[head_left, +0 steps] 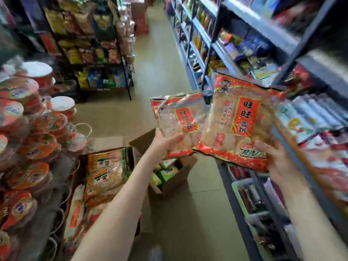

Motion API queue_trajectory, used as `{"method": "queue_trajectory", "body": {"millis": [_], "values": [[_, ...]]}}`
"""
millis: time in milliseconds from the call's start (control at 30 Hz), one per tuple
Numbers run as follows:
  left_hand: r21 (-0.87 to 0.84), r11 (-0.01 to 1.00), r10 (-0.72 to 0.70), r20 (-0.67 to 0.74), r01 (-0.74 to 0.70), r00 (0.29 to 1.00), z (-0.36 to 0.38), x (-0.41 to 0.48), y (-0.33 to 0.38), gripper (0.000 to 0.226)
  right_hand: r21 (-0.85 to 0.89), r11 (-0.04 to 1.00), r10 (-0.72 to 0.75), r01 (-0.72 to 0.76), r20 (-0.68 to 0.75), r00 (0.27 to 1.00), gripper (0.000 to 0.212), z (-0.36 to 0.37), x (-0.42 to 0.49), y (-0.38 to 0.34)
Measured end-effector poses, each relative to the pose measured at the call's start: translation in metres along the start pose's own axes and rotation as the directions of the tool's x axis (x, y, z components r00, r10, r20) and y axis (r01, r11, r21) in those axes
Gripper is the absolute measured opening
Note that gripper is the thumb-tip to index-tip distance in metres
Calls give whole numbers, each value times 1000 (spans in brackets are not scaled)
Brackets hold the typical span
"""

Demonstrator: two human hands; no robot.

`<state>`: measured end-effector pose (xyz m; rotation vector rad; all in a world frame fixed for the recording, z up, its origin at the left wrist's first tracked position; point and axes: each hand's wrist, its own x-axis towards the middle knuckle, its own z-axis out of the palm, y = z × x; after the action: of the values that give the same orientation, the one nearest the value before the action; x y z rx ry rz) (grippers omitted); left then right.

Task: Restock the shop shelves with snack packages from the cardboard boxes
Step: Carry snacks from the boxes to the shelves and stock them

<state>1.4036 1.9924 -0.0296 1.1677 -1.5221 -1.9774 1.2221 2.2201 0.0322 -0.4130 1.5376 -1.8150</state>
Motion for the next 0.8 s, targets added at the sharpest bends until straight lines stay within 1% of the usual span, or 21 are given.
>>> {"method": "queue_trajectory", "body": {"millis": [33, 67, 133, 167, 200, 267, 367, 400, 433, 467, 500, 567, 667, 700, 733, 800], "values": [[1, 999, 33, 54, -33, 998, 28, 0, 13, 74, 2, 999, -49, 49, -34, 998, 33, -16, -11, -18], [0, 997, 75, 105, -75, 992, 58, -2, 25, 73, -1, 995, -101, 101, -64, 993, 38, -31, -22, -35], [10, 990, 134, 209, -139, 969, 117, -6, 47, 63, -10, 983, -183, 183, -132, 974, 54, -64, -45, -66], [26, 985, 155, 264, -168, 952, 146, -11, 58, 58, -8, 976, -215, 217, -176, 961, 56, -82, -57, -80], [22, 978, 192, 305, -208, 933, 174, -17, 67, 58, -1, 968, -244, 249, -214, 946, 54, -98, -71, -94], [45, 969, 206, 388, -242, 898, 226, -31, 85, 72, 27, 946, -302, 323, -285, 909, 40, -128, -97, -118], [39, 958, 229, 496, -284, 838, 289, -45, 106, 76, 48, 900, -376, 433, -417, 828, 33, -170, -132, -145], [42, 954, 234, 520, -298, 821, 307, -50, 113, 84, 49, 890, -385, 454, -455, 803, 30, -181, -142, -152], [53, 951, 230, 542, -306, 808, 323, -51, 119, 91, 52, 883, -385, 467, -490, 782, 30, -192, -150, -156], [46, 943, 249, 565, -331, 787, 338, -55, 125, 91, 56, 879, -377, 474, -526, 762, 30, -203, -156, -160], [43, 935, 264, 582, -353, 770, 351, -55, 129, 82, 64, 877, -363, 476, -560, 744, 31, -213, -161, -163], [34, 923, 288, 597, -383, 749, 374, -53, 137, 58, 99, 868, -327, 487, -623, 711, 30, -232, -168, -168], [-16, 931, 289, 642, -364, 710, 401, -44, 153, 46, 152, 851, -266, 502, -700, 663, 26, -254, -169, -178], [-35, 933, 288, 671, -359, 683, 409, -39, 159, 46, 164, 847, -244, 506, -726, 643, 29, -261, -166, -182], [-34, 933, 276, 706, -359, 652, 417, -35, 165, 52, 168, 844, -222, 509, -755, 617, 35, -267, -163, -186], [-10, 929, 248, 760, -371, 601, 433, -22, 174, 69, 169, 843, -172, 511, -816, 552, 48, -279, -155, -192]]}}
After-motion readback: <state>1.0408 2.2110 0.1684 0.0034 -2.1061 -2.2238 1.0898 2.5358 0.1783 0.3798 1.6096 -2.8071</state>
